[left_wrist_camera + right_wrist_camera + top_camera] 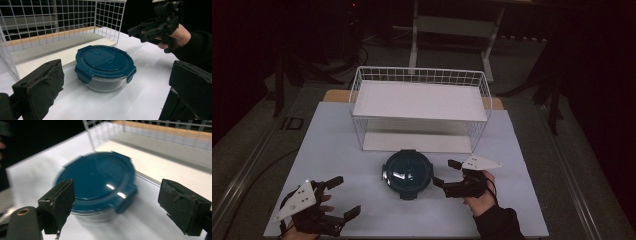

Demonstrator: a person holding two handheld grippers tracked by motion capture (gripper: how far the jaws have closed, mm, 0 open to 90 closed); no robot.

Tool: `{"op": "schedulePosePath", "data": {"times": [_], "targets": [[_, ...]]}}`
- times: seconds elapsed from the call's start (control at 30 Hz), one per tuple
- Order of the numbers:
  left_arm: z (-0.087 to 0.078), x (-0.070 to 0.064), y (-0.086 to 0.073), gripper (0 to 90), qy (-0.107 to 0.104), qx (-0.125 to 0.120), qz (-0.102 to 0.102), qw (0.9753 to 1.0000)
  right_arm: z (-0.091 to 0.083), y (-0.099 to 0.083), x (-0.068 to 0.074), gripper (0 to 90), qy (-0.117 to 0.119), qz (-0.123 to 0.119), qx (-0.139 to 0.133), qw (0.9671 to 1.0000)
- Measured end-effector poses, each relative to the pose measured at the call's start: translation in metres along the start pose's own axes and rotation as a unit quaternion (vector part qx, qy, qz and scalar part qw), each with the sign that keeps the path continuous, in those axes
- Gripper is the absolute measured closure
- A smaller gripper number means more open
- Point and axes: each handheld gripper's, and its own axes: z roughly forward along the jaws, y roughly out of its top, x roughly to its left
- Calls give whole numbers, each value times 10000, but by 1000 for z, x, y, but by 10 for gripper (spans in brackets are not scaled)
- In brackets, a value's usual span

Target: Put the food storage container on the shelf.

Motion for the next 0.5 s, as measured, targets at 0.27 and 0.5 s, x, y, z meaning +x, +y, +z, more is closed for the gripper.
{"op": "schedulePosePath", "data": {"times": [0.27,0.5], "targets": [[12,-1,18,0,-441,511,-82,9977,-14,5,5,144,122,-256,-474,9985],[28,2,39,6,-384,848,-200,9955,-19,10,9,127,-36,-483,-545,9973]]}}
